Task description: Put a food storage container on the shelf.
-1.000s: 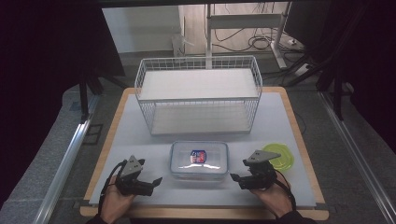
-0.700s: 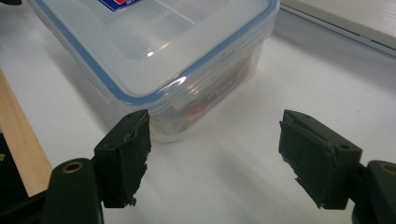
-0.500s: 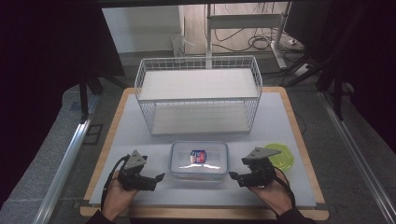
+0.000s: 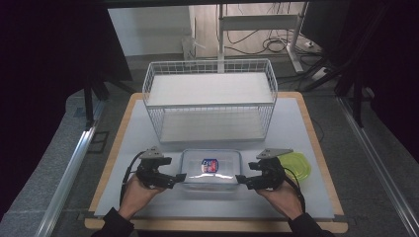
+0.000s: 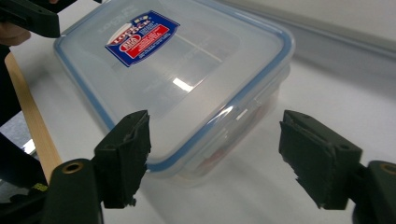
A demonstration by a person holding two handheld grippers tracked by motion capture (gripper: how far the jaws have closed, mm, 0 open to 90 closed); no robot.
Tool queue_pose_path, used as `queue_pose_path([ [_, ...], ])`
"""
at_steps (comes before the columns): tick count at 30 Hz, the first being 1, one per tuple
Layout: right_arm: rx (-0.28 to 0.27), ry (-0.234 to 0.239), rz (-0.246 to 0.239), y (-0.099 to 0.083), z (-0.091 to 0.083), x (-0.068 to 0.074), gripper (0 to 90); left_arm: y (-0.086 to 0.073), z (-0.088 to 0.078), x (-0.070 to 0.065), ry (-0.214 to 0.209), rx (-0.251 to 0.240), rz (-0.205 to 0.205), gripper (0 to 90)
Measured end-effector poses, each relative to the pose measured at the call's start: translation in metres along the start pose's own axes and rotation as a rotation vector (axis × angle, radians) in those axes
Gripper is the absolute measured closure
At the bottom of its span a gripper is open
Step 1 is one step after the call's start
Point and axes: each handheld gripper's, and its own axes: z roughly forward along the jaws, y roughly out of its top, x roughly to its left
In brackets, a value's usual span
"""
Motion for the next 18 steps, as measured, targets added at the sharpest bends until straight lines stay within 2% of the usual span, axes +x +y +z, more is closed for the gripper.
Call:
queue_pose_path([
  [4, 0.026, 0.040, 0.049, 0.005, 0.011, -0.006, 18.3, 0.005, 0.013, 0.004, -0.025, 0.021, -0.001, 5.7],
  [7, 0.048, 0.073, 0.089, 0.011, 0.020, -0.009, 15.0, 0.008, 0.020, 0.006, -0.076, 0.028, -0.022, 4.6],
  [9, 0.070, 0.110, 0.111, 0.013, 0.026, -0.011, 13.9, 0.009, 0.025, 0.008, -0.094, 0.045, -0.036, 1.6],
  [11, 0.081, 0.119, 0.131, 0.015, 0.032, -0.011, 9.7, 0.007, 0.028, 0.012, -0.135, 0.047, -0.068, 0.5],
  [13, 0.096, 0.141, 0.152, 0.016, 0.035, -0.013, 10.2, 0.005, 0.032, 0.013, -0.177, 0.053, -0.088, 0.6],
  [16, 0.107, 0.174, 0.190, 0.015, 0.037, -0.016, 10.2, 0.006, 0.031, 0.010, -0.164, 0.063, -0.088, 0.0],
  [18, 0.106, 0.168, 0.185, 0.015, 0.034, -0.015, 13.8, 0.005, 0.030, 0.008, -0.155, 0.063, -0.088, 0.2],
])
